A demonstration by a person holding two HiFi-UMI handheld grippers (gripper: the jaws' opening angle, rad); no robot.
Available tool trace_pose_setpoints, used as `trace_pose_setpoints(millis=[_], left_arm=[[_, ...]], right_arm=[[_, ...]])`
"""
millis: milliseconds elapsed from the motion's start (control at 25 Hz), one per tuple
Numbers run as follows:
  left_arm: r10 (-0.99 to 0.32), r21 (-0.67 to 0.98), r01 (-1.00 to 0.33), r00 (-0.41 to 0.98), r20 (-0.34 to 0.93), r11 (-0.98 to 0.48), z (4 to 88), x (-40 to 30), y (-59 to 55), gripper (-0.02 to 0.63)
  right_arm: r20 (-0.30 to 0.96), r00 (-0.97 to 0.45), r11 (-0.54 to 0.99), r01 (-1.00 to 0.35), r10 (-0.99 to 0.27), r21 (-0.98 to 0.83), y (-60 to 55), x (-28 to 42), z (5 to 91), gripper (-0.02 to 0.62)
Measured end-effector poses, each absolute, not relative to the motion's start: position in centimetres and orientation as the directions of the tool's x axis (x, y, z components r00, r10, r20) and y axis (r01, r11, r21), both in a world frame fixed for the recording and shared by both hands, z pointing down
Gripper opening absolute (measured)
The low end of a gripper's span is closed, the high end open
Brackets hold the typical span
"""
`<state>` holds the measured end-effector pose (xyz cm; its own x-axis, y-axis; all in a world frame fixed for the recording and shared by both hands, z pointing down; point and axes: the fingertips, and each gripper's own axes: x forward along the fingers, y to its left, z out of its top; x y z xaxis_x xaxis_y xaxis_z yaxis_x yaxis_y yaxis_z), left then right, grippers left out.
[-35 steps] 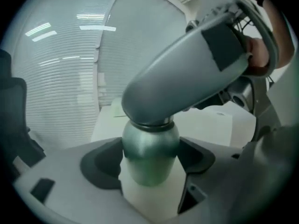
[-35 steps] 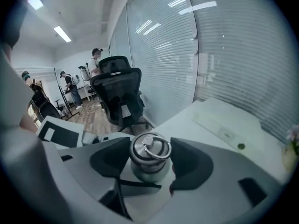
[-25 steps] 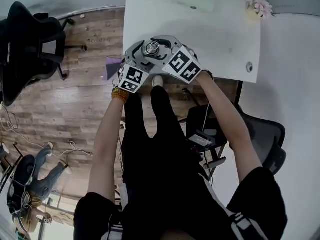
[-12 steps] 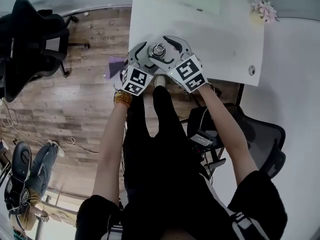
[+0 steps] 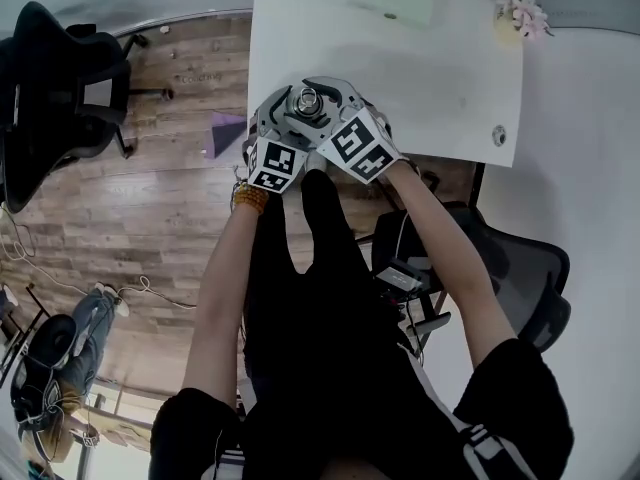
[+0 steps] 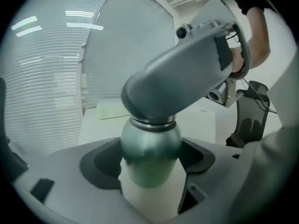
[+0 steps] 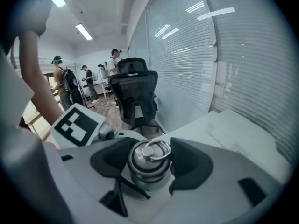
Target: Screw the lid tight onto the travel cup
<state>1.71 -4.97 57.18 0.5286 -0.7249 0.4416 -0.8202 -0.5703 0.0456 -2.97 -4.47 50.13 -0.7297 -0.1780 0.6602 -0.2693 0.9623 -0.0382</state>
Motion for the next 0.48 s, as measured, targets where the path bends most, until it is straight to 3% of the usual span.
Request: trace_pose_setpoints(millis=[120,280,360,440,480], left_arm=[[-0.604,0.066,-0.688,0.675,0.423,-0.723,57.2,2.1,-4.6,0.371],[-0.328,0.131,-0.423,0.833,0.446,-0.896,57.3,2.6,-3.9,0.382],[-0.253,0.146,-0.358,0.844,0.473,-0.922,57.7,3.2,-3.3,0.390],[-0.285,0.131,-0.395,0.820,0.496,-0.909,58.1,3.5,-2.8,0.400],[-0.336,0.123,-0.445,0.805,0.489,-0.887,57.9,3.1,-2.7,0.403]], right_arm=[[0.640,-0.768,0.989,-0.105,-0.013,-0.106,-3.7,-3.3,50.0,0.268],[0.593,-0.792,0.988,0.078,0.142,-0.132,-2.8,-3.8,49.6,0.271],[0.575,-0.806,0.989,0.084,0.142,-0.125,-2.3,-3.2,49.6,0.280],[0.568,-0.819,0.993,0.022,0.087,-0.120,-2.0,-2.1,49.5,0.362],[0.568,-0.822,0.992,-0.040,0.037,-0.122,-2.2,-1.8,49.2,0.362]])
